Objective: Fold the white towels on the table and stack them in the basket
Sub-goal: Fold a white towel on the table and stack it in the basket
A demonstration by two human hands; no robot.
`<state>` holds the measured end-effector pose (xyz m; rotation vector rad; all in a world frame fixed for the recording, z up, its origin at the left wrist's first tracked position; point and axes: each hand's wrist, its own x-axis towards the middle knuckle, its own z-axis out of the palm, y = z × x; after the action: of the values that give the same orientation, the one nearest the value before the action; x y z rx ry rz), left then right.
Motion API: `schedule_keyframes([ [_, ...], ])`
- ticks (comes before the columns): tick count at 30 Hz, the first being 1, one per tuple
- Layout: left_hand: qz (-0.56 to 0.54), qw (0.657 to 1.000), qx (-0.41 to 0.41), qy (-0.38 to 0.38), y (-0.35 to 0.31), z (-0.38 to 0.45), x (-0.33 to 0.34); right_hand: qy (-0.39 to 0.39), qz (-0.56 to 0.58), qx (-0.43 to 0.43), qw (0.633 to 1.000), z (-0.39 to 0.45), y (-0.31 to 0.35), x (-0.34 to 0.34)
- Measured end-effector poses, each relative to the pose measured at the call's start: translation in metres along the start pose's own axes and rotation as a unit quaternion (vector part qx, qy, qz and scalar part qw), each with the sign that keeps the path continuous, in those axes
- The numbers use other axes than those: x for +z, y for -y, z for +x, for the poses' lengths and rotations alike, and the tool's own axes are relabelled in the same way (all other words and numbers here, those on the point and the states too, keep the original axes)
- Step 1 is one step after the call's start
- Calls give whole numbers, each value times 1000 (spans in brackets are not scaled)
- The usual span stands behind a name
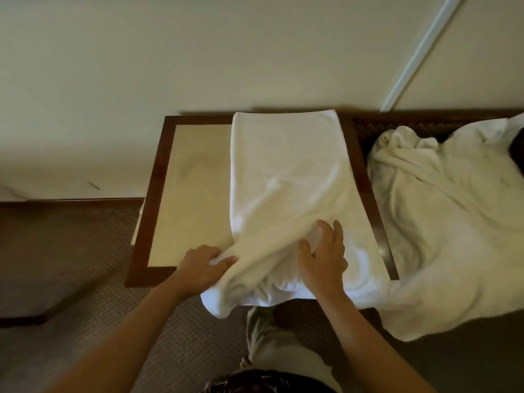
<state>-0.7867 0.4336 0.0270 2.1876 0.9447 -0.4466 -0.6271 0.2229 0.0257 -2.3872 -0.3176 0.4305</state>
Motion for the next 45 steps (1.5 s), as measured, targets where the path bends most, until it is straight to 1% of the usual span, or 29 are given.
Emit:
schedule_keyframes([
  [2, -37, 999, -20, -26, -9, -17, 1, 27, 78, 5, 997, -16, 11, -3],
  [4, -76, 994, -13, -80, -23, -39, 3, 71, 178, 52, 980, -28, 21, -9],
  [6, -95, 987, 40, -125, -49, -68, 8, 126, 242, 122, 954, -39, 34, -21],
  [7, -99, 984, 72, -130, -63, -82, 13, 150, 265, 151, 940, -43, 39, -29],
  [8, -98, 981, 110, -127, -77, -98, 20, 172, 281, 169, 929, -50, 41, -37],
  [10, -88, 974, 181, -107, -103, -125, 38, 197, 291, 182, 919, -62, 37, -55],
  [12, -68, 966, 240, -71, -124, -141, 59, 196, 275, 173, 925, -69, 22, -71],
  [13, -52, 962, 264, -44, -133, -148, 67, 173, 271, 156, 934, -73, 13, -79],
  [15, -49, 952, 298, 40, -142, -156, 80, 87, 291, 131, 944, -79, -8, -96],
  [17, -125, 945, 268, 138, -132, -151, 92, 8, 323, 138, 936, -87, -32, -110],
  [18, -181, 942, 231, 160, -121, -146, 98, -17, 326, 153, 933, -89, -47, -112],
  [19, -230, 944, 178, 156, -107, -138, 106, -24, 309, 176, 934, -89, -66, -111],
  [21, -296, 950, 33, 97, -76, -118, 120, 6, 243, 238, 940, -83, -102, -100],
  [23, -302, 947, -110, 4, -50, -97, 127, 48, 187, 272, 943, -72, -125, -91],
  [25, -302, 931, -190, -80, -34, -78, 127, 66, 194, 255, 945, -61, -128, -86],
  [26, -334, 913, -211, -105, -32, -70, 125, 68, 206, 238, 947, -56, -125, -86],
  [28, -400, 878, -237, -116, -31, -52, 123, 74, 231, 184, 953, -51, -118, -88],
  [29, -412, 873, -241, -100, -34, -47, 124, 74, 236, 154, 957, -48, -117, -88],
  [31, -392, 889, -235, -7, -40, -45, 135, 76, 241, 124, 960, -43, -122, -86],
  [33, -321, 914, -214, 124, -41, -52, 152, 69, 213, 125, 967, -39, -130, -85],
  [34, -271, 927, -203, 161, -36, -52, 161, 58, 198, 131, 970, -37, -134, -85],
  [35, -227, 939, -199, 166, -31, -51, 169, 47, 182, 141, 972, -35, -139, -85],
  [36, -213, 946, -203, 134, -31, -54, 171, 42, 167, 149, 974, -33, -144, -86],
  [37, -238, 943, -217, 80, -32, -53, 171, 38, 158, 152, 975, -31, -147, -86],
  [38, -292, 929, -229, 14, -37, -54, 168, 37, 154, 153, 975, -29, -149, -87],
  [40, -404, 882, -218, -102, -49, -58, 156, 39, 150, 142, 978, -30, -149, -88],
  [41, -452, 860, -196, -132, -50, -59, 154, 34, 142, 129, 981, -30, -147, -89],
  [43, -510, 832, -157, -154, -47, -62, 150, 21, 126, 99, 987, -31, -143, -90],
  [45, -553, 801, -160, -163, -41, -64, 148, 25, 109, 67, 992, -28, -141, -92],
])
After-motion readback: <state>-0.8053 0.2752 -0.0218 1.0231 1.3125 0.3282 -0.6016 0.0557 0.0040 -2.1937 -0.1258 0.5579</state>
